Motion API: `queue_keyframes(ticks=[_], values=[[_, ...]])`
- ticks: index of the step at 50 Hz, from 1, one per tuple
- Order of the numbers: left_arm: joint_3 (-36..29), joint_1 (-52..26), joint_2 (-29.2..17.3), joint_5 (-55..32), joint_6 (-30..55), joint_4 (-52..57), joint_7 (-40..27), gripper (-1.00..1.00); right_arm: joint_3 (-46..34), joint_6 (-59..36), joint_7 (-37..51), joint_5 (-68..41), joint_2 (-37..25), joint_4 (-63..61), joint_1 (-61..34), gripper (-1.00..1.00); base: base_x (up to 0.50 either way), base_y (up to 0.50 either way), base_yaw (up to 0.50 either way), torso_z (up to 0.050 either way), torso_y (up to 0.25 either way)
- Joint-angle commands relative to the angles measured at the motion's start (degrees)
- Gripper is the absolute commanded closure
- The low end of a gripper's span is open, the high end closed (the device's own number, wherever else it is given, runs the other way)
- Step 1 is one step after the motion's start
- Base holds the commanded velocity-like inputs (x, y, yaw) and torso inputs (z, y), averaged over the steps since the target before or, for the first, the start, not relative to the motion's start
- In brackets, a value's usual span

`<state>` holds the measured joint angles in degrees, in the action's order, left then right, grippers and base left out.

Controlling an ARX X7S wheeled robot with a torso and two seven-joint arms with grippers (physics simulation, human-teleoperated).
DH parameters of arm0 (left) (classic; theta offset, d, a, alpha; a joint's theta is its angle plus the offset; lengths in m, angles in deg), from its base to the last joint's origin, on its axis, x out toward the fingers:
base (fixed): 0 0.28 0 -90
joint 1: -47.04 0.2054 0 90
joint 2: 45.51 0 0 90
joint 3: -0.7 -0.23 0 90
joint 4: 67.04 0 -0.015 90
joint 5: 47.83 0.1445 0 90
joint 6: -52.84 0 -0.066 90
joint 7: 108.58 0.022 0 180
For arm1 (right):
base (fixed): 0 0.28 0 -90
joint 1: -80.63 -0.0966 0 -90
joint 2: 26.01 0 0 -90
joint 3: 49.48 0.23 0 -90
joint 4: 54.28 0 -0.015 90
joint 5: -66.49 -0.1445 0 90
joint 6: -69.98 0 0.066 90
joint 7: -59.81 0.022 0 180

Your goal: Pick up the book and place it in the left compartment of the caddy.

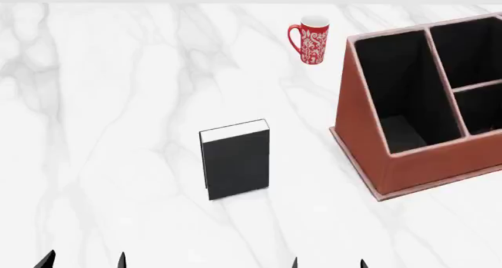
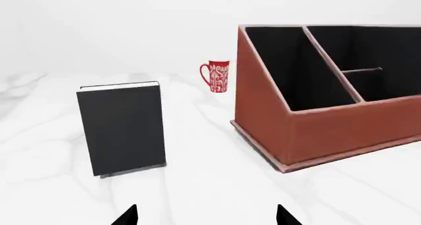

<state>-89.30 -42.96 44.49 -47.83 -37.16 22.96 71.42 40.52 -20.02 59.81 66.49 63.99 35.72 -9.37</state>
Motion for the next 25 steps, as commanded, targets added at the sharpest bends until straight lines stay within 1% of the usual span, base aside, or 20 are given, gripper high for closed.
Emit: queue_keyframes(ticks=[1, 4, 9, 11, 15, 18, 25], values=[[-0.86, 0.3, -0.79, -0.78, 1.09, 1.37, -0.88, -1.0, -1.13, -1.12, 1.15, -0.9, -0.91, -1.44, 0.31, -1.0, 0.0, 0.0, 0.0, 0.0, 0.0], [-1.74, 0.39, -1.57, -1.54, 0.78, 1.07, -1.61, -1.0, -1.86, -1.24, 1.71, -2.19, -1.51, -1.49, 0.25, -1.0, 0.0, 0.0, 0.0, 0.0, 0.0], [-2.47, 1.14, -2.55, -2.39, 4.06, 4.72, -2.54, -1.0, -2.51, -5.3, 2.4, -3.99, -2.36, -5.74, 0.94, -1.0, 0.0, 0.0, 0.0, 0.0, 0.0], [-2.54, 1.72, -3.1, -3.85, 8.72, 8.85, -2.12, -1.0, -2.47, -7.74, 3.01, -4.68, -2.64, -8.99, 1.66, -1.0, 0.0, 0.0, 0.0, 0.0, 0.0], [-3.05, 2.57, -4.02, -3.02, 13.02, 14.61, -3.48, -1.0, -2.52, -12.86, 4.22, -5.48, -3.35, -14.07, 2.46, -1.0, 0.0, 0.0, 0.0, 0.0, 0.0], [-3.27, 3.21, -4.86, -2.31, 17.87, 19.64, -4.42, -1.0, -2.41, -17.61, 4.48, -6.89, -4.17, -20.42, 3.46, -1.0, 0.0, 0.0, 0.0, 0.0, 0.0], [-3.07, 4.01, -6.26, -3.05, 26.14, 28.55, -5.01, -1.0, -2.1, -25.91, 5.83, -9.36, -5.32, -34.15, 3.51, -1.0, 0.0, 0.0, 0.0, 0.0, 0.0]])
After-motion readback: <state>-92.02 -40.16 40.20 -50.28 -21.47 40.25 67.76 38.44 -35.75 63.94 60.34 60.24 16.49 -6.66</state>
